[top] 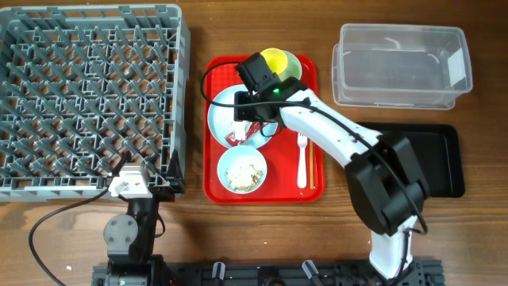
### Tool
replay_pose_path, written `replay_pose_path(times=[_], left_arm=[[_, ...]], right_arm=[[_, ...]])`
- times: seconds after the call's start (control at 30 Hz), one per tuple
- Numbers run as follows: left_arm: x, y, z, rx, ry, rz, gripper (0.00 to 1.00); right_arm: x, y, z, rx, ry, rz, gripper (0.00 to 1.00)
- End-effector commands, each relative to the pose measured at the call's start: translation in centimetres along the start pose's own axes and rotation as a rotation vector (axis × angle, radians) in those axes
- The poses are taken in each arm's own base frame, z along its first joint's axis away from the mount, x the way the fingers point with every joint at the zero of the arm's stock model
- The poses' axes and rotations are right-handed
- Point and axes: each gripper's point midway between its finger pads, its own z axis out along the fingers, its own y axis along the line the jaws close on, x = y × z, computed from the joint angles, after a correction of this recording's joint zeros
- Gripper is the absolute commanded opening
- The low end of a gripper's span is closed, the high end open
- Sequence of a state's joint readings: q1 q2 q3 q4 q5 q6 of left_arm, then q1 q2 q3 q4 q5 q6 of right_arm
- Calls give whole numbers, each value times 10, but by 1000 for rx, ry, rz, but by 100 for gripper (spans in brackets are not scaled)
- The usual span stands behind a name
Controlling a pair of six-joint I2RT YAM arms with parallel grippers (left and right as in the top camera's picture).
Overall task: Sort waste into correct bins and load items into the dishwasher rack
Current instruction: 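Reach the right gripper to the white plate and grasp the tissue, then carry the tissue with the right gripper and drop it in the clear bin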
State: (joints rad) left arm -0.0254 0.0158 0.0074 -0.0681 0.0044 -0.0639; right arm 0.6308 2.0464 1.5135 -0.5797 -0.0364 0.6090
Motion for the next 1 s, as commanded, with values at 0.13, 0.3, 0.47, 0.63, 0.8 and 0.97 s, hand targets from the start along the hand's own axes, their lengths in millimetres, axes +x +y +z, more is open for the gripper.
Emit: replay_pose_path(times=[0.13, 0.3, 0.47, 0.63, 0.8, 0.97], left_arm=[[1, 1, 0, -5, 4, 16, 100], [1, 1, 0, -5, 3, 16, 100], [1, 1, 0, -5, 3, 16, 100], [1, 1, 0, -5, 3, 16, 100], [1, 1, 0, -5, 4, 16, 100], [1, 1, 0, -5, 4, 16, 100]], right_arm=[[-7, -8, 16, 46, -37, 22, 44], [2, -16, 27, 72, -11, 22, 44], [10, -20, 36, 85, 20, 36, 22], [-16, 6, -1, 17, -24, 45, 4], [-71, 26, -90, -63, -164, 67, 4], [-120, -38, -171, -43, -314, 231, 4]])
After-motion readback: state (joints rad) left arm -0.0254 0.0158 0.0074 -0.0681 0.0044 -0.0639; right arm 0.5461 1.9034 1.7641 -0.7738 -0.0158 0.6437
